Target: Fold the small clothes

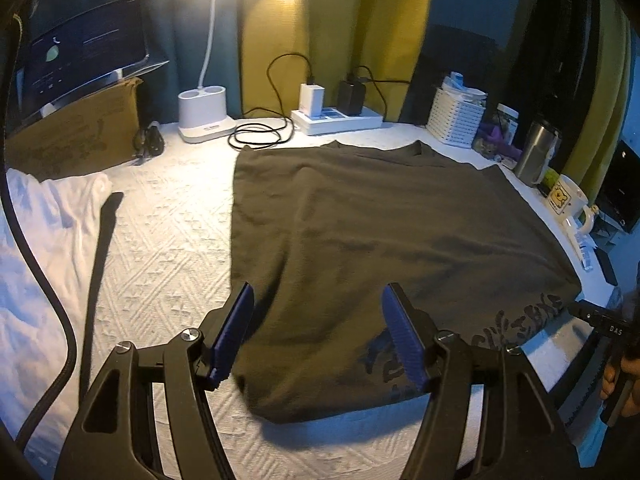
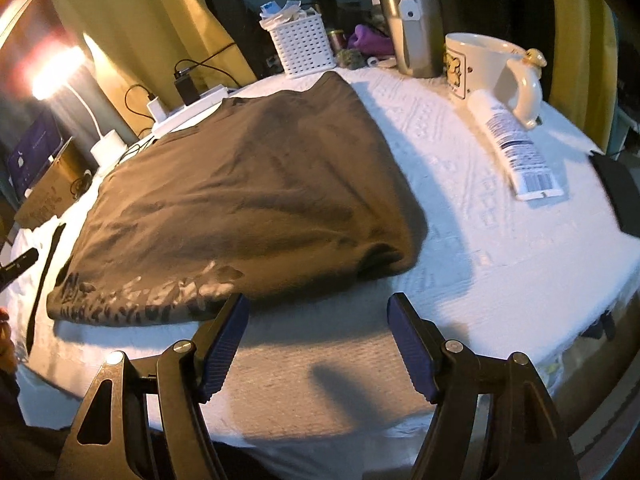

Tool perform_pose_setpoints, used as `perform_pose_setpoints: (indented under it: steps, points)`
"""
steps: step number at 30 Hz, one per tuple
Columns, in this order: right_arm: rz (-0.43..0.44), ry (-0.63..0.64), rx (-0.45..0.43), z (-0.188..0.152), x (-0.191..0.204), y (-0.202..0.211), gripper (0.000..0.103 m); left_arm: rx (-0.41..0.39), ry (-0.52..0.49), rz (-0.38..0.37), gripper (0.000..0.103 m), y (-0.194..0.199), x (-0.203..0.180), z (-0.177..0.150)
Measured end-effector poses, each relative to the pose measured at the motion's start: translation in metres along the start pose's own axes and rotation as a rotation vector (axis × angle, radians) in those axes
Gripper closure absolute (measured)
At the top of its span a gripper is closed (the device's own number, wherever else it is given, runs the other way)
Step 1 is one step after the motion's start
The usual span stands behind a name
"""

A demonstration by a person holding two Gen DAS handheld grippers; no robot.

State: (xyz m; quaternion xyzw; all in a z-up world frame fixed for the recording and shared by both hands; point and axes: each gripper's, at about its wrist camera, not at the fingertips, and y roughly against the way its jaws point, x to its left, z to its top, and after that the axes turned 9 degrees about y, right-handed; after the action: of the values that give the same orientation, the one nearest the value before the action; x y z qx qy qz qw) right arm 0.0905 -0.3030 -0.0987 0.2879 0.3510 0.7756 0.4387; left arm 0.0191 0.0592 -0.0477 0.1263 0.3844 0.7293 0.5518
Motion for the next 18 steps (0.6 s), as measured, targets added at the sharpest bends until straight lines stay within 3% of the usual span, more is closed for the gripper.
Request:
perform_pose_setpoints:
  steps: [9, 18]
  points:
    - [-0.002, -0.045, -0.017, 0.017, -0.001, -0.016, 0.017, 0.024, 0.026, 0.033, 0.036, -0.016, 0.014, 0.005]
    - [-0.025, -0.082, -0.047, 0.045, -0.003, -0.038, 0.014, 0.058, 0.026, 0.053, 0.036, -0.042, 0.019, 0.018]
